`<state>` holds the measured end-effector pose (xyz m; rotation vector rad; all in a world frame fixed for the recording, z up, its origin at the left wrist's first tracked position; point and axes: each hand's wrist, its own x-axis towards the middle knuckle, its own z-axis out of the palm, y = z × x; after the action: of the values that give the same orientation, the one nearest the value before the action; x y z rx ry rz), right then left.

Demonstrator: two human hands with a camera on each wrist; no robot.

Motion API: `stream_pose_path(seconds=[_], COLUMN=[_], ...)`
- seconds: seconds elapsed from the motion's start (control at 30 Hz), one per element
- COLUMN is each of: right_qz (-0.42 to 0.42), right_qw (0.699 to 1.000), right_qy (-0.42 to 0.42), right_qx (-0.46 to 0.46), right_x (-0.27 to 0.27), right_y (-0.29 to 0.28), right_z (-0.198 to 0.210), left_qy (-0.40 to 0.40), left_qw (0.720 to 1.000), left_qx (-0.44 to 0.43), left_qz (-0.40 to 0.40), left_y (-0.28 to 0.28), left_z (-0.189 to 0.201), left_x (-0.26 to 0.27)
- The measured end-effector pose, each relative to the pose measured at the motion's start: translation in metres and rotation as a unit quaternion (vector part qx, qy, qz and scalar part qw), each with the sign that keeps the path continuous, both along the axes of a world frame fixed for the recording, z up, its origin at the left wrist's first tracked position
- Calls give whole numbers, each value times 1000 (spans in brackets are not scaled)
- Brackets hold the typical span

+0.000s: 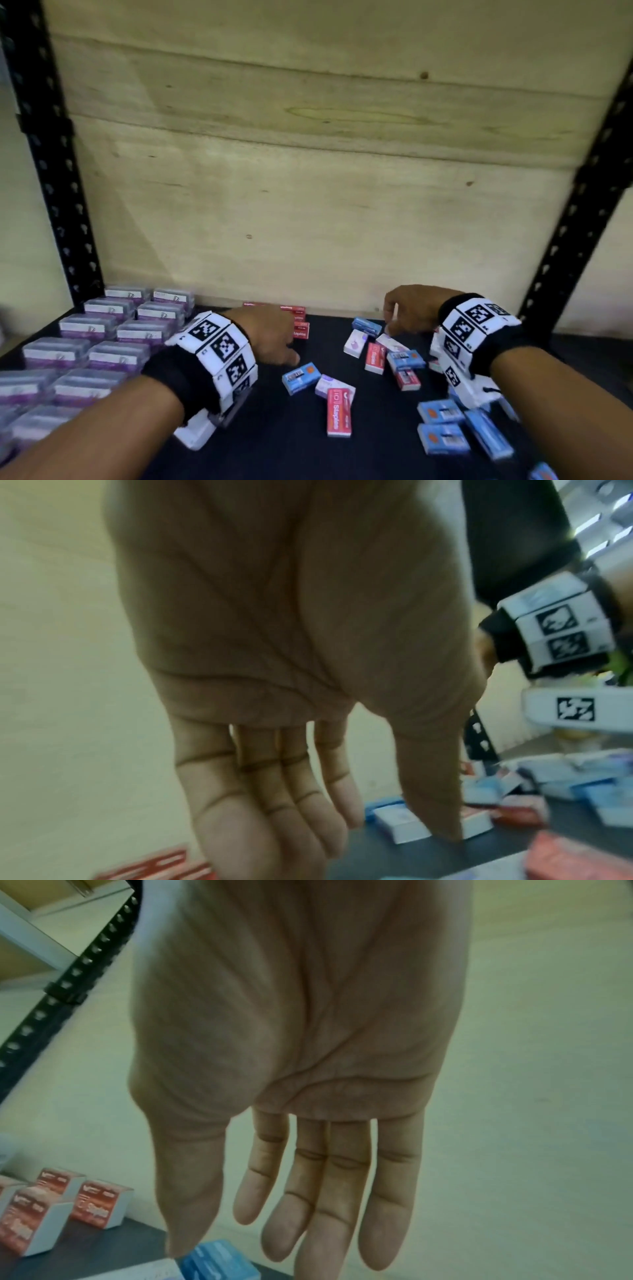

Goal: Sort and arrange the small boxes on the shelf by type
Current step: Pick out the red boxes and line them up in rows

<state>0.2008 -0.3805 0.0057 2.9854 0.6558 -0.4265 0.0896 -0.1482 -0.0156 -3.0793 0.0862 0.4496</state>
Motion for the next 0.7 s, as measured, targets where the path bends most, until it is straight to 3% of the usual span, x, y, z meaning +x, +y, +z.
stream_pose_path(seconds=[0.1, 0.3, 0.7], right_qz=[-12, 6, 18], right_qw=[1000, 999, 998], right_qy=[18, 33, 10], right_qx=[2, -1, -67], right_x=[-6, -18, -30], right_y=[-14, -11, 19], right_z=[-2, -15, -31], left_qy=[56, 94, 30], left_qw=[995, 990, 989], left_qx=[-67, -79, -96], left_qz=[-42, -73, -108], left_y=[-29, -53, -57], left_z=[1, -3, -17], left_x=[-9, -20, -32])
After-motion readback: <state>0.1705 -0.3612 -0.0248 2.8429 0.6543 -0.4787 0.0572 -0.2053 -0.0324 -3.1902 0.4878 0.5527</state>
